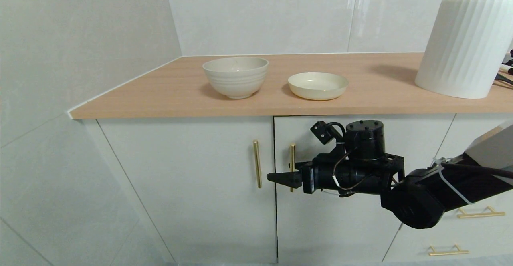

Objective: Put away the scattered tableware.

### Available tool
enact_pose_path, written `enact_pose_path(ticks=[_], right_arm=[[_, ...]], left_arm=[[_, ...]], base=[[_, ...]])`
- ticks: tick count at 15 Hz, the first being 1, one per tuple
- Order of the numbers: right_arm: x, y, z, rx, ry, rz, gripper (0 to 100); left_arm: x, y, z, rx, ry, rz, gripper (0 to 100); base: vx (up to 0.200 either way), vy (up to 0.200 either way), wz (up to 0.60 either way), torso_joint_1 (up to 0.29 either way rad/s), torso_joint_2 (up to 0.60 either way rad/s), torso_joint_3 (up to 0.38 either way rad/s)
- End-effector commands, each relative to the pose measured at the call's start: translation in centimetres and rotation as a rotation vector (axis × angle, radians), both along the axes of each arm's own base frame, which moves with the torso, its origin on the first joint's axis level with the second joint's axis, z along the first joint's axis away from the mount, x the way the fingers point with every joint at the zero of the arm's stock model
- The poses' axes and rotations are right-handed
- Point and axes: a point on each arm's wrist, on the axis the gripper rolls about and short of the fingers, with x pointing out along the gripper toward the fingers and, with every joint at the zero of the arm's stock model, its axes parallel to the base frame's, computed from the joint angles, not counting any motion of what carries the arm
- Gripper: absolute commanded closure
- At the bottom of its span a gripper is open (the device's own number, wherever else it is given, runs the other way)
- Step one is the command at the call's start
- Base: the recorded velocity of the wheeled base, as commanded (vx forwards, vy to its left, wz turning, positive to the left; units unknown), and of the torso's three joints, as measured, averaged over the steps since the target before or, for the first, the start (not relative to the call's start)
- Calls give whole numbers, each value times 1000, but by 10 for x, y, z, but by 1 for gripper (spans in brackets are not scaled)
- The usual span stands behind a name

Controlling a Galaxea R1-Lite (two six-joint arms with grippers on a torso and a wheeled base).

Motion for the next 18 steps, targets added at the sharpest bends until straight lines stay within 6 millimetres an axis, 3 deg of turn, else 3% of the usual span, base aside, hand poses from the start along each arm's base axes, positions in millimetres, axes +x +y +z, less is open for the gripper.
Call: enact_pose_path(ticks=[1, 5, 13, 15, 18], right_arm=[[-13, -1, -4, 4, -4, 20, 0], [-26, -9, -12, 42, -51, 30, 0], [-62, -33, -1, 59, -30, 135, 0], [-66, -36, -2, 53, -22, 138, 0], [-68, -37, -3, 52, -16, 154, 0]], left_arm=[[0, 0, 0, 0, 0, 0, 0], [0, 0, 0, 0, -1, 0, 0], [0, 0, 1, 64, -11, -1, 0], [-6, -2, 25, 78, -79, -78, 0], [1, -6, 72, 68, 2, -266, 0]], base=[[0, 0, 0, 0, 0, 0], [0, 0, 0, 0, 0, 0], [0, 0, 0, 0, 0, 0], [0, 0, 0, 0, 0, 0], [0, 0, 0, 0, 0, 0]])
